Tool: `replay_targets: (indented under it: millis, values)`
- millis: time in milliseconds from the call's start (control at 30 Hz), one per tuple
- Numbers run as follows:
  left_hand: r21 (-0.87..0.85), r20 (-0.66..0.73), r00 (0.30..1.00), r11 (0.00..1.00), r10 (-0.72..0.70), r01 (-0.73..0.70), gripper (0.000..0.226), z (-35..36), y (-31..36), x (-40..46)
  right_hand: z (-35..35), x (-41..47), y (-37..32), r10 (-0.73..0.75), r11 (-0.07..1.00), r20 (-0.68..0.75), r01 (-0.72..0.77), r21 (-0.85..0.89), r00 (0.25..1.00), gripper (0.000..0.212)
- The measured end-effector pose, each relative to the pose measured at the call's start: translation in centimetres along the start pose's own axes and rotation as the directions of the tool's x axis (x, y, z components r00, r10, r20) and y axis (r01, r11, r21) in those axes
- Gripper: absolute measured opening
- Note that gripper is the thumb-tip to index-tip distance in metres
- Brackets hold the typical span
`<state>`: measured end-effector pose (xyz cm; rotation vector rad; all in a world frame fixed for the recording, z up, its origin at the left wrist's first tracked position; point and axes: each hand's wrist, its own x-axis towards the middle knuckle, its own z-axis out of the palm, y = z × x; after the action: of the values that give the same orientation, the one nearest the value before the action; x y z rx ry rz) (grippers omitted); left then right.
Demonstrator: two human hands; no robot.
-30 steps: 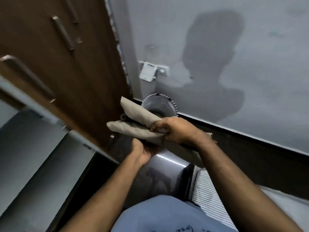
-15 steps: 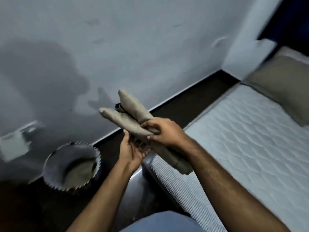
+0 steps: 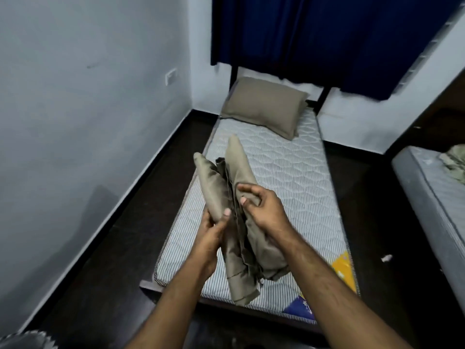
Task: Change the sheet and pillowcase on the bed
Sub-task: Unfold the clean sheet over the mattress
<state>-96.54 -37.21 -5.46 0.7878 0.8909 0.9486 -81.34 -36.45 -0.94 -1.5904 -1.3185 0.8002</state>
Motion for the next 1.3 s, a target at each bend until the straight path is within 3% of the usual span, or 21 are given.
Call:
replay_targets:
  millis: [167, 333, 433, 567, 633, 733, 1033, 1233, 1300]
  values:
    - [0.083, -0.005, 1.0, 0.996, -0.024, 0.025, 0.063, 3.8, -2.5, 1.3, -3.9, -0.5, 2.6, 0.077, 0.997, -0.129, -0.08, -0.015, 0.989, 0.031]
    - [0.233, -0.153, 0.984, 0.965, -0.088, 0.122, 0.108, 7.7, -4.5, 3.3, -9.2, -0.3, 4.5, 0.093, 0.996, -0.151, -0.093, 0.007, 0.984, 0.029]
    - [0.357, -0.149, 0.986, 0.926, -0.069, 0.119, 0.079, 10.3, -5.4, 3.7, -12.2, 0.3, 5.1, 0.08, 0.997, -0.156, -0.077, 0.023, 0.984, 0.03]
    - [0.274, 0.015, 0.995, 0.958, -0.095, 0.087, 0.039, 14.7, -4.7, 3.4, -14.7, 1.5, 5.4, 0.052, 0.997, -0.137, -0.043, 0.065, 0.989, 0.033]
    - [0.285, 0.04, 0.995, 0.955, -0.096, 0.081, 0.03, 16.8, -4.2, 3.1, -14.8, 1.7, 5.4, 0.042, 0.997, -0.091, -0.035, 0.07, 0.995, 0.034]
    - [0.321, 0.071, 0.992, 0.944, -0.1, 0.073, 0.028, 18.8, -4.2, 3.0, -15.0, 1.5, 5.5, 0.031, 0.999, -0.032, -0.03, 0.032, 0.999, 0.033]
    - [0.324, 0.081, 0.994, 0.945, -0.078, 0.048, 0.014, 19.7, -4.5, 2.9, -16.4, 1.0, 4.9, 0.017, 0.984, 0.014, -0.019, 0.175, 1.0, 0.037]
    - [0.296, 0.029, 1.0, 0.955, -0.013, 0.004, 0.038, 18.8, -4.0, 2.2, -16.8, 0.3, 3.3, -0.029, 0.984, 0.045, 0.02, 0.176, 0.999, 0.037]
    - [0.305, -0.015, 0.999, 0.952, 0.042, -0.035, 0.059, 18.3, -4.0, 2.2, -16.9, 0.1, 2.7, -0.059, 0.991, 0.08, 0.049, 0.121, 0.995, 0.038]
